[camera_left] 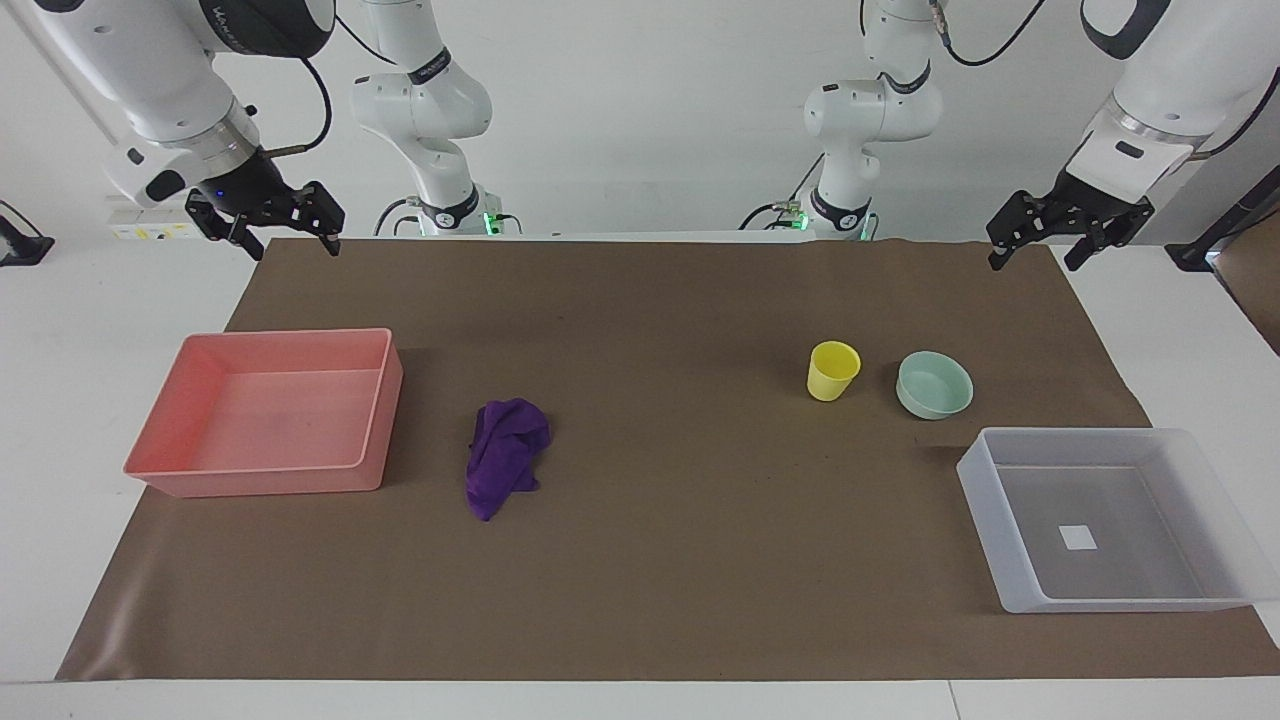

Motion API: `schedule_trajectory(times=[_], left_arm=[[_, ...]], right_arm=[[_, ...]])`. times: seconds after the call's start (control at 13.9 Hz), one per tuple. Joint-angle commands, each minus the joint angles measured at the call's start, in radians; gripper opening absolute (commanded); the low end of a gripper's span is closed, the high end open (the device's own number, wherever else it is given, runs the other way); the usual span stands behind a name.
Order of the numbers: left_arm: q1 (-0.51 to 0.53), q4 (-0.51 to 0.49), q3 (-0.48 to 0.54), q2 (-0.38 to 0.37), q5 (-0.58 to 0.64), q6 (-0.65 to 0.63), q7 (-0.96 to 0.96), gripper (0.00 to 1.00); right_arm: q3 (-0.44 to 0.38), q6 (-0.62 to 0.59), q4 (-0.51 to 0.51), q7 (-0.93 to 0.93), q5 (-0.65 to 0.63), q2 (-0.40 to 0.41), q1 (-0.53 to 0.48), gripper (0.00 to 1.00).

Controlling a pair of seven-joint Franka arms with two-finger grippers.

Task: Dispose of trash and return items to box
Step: 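Reach the right gripper toward the purple cloth while the left gripper approaches the bowl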

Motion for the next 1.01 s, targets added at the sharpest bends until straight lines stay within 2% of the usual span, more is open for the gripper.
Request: schedule_trajectory(times=[0.0,0.29,0.43,0.5,0.65,0.72,0.94], left_arm=[[0.002,-0.023,0.0,-0.019,0.016,0.008,0.017,1.0],[0.005,-0.035,0.005,-0.023,0.016,0.014,0.017,1.0],[0.016,-0.109,0.006,-0.054,0.016,0.047,0.006,1.0],[0.034,-0.212,0.006,-0.101,0.016,0.113,0.004,1.0],[0.057,-0.488,0.006,-0.233,0.016,0.315,0.003,1.0],[0.072,-0.594,0.005,-0.265,0.015,0.401,0.003,1.0],[0.077,-0.761,0.006,-0.25,0.016,0.54,0.004,1.0]], right_arm=[[0.001,0.003,-0.011,0.007,0.012,-0.008,-0.001,1.0],[0.001,0.01,-0.006,0.013,0.012,-0.007,-0.004,1.0],[0.006,0.09,-0.019,0.013,0.014,0.004,0.019,1.0],[0.006,0.105,-0.019,0.016,0.015,0.033,0.04,1.0],[0.006,0.189,-0.023,0.078,0.015,0.105,0.103,1.0],[0.007,0.226,-0.022,0.105,0.017,0.14,0.123,1.0],[0.007,0.387,-0.023,0.2,0.021,0.267,0.233,1.0]])
